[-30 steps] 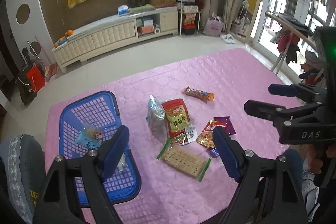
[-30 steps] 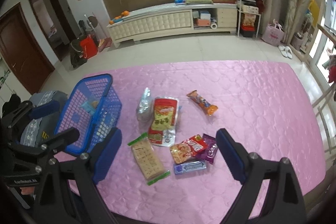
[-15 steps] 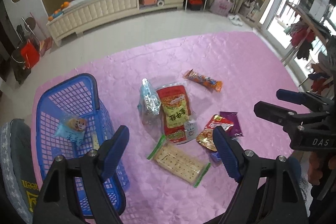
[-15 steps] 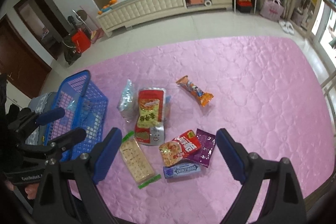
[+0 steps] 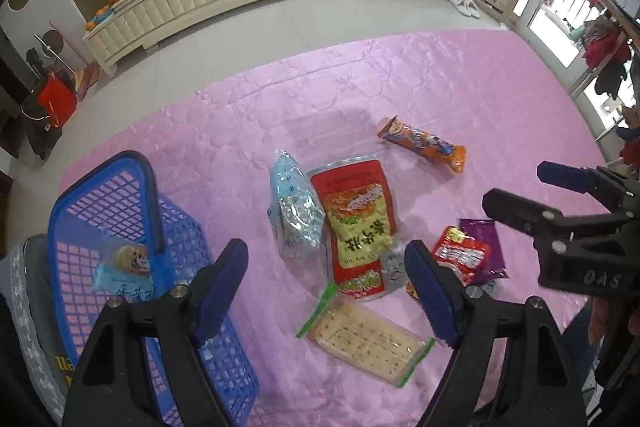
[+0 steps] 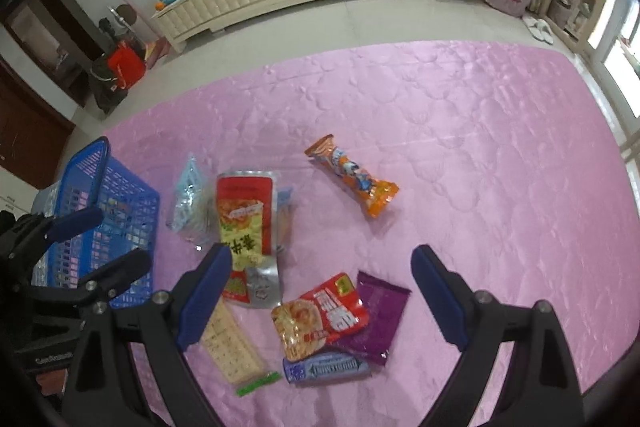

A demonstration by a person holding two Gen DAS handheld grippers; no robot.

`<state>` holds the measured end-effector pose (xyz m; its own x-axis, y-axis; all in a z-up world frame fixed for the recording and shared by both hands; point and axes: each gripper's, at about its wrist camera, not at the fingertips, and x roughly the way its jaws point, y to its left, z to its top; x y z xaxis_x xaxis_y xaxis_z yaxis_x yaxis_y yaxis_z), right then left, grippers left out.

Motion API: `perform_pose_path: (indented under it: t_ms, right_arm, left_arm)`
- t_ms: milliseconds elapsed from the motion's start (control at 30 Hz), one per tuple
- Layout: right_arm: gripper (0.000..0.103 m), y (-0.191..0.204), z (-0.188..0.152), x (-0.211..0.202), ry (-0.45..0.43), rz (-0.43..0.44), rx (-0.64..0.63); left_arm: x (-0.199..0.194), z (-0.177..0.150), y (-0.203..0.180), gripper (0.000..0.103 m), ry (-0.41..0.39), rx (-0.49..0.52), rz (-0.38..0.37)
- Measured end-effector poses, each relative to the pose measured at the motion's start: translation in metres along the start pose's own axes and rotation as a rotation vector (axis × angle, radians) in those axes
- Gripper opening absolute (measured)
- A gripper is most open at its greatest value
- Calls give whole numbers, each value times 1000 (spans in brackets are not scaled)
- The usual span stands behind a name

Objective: Organize snacks
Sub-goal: 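Move both tools back toward the remaining snacks, then grasp the clear bag with blue label with the left tool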

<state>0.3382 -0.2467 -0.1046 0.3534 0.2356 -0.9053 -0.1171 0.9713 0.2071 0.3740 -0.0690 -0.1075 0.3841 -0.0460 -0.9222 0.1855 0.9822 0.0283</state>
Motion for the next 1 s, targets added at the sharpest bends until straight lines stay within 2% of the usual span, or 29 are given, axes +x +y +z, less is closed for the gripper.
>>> perform_pose_path:
  t_ms: [333,600,667,767,933,1000]
  right_arm:
    - [93,-10,14,31,75,68,43]
    - [93,-11,12,45,96,110,36]
    - [93,-12,12,49,104,111,32]
    - [93,-14,11,51,111,117,43]
    - [93,-13,9,54,123,118,39]
    - [93,-12,7,52,126,121,38]
  left_arm:
    - [51,20,21,74,109,-67,-3]
    - [78,23,26,64,145,-65,2]
    - [83,26,26,58,146,-61,7]
    - [94,29,30,41,153,-76,11]
    - [96,27,33,29,128,-82,24]
    - [88,23,32,29,116,-94,17]
